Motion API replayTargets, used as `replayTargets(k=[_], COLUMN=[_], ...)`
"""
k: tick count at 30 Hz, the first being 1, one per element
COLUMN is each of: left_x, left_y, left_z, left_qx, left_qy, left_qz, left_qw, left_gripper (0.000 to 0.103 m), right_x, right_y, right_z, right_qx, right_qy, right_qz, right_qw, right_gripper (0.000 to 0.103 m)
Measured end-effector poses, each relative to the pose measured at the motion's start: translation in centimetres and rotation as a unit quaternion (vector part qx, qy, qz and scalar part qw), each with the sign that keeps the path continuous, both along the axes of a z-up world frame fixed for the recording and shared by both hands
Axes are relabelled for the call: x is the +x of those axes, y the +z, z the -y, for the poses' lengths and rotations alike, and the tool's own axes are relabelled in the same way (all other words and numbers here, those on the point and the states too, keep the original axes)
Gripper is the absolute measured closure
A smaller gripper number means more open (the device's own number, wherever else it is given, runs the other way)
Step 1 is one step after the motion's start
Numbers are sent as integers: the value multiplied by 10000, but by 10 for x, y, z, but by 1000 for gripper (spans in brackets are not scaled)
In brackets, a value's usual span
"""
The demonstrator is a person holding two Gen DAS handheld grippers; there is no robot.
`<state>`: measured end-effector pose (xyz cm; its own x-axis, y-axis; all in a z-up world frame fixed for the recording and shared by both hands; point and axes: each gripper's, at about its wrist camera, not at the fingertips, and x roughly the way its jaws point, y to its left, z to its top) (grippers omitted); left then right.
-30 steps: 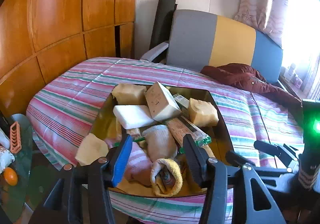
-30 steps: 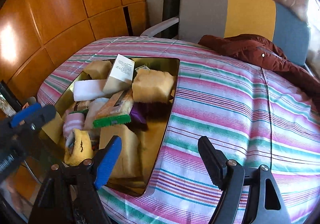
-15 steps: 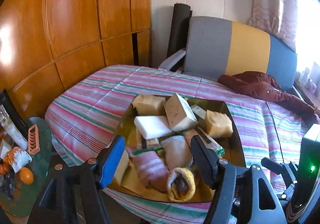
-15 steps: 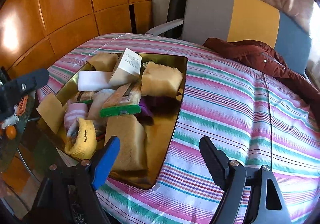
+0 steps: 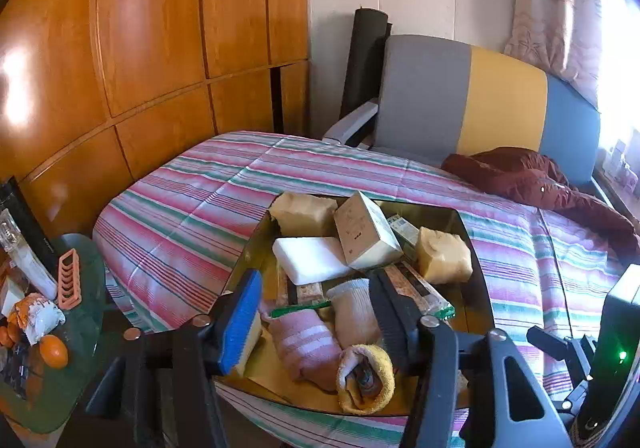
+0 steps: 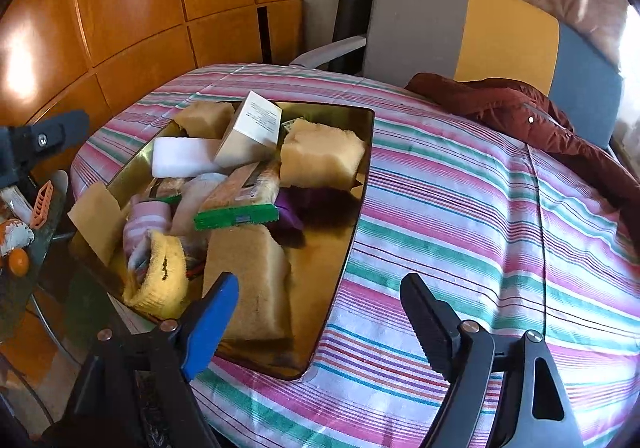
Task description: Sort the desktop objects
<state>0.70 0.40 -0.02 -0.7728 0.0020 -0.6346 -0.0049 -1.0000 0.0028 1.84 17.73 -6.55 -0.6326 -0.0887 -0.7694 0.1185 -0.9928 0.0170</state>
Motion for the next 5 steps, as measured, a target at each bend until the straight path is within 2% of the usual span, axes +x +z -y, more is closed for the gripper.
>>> replayTargets(k=[5], left_x=[-4], left_y=[-2], left_z=[-1], left_qx=[27], left_qy=[-149], left_qz=[72], left_qw=[9999], left_gripper=[49], right_x=[0], right_y=[4], right_z=[-12], right_qx=[-40], right_qy=[-220], right_qz=[-126], right_qw=[9997], right_gripper=[20])
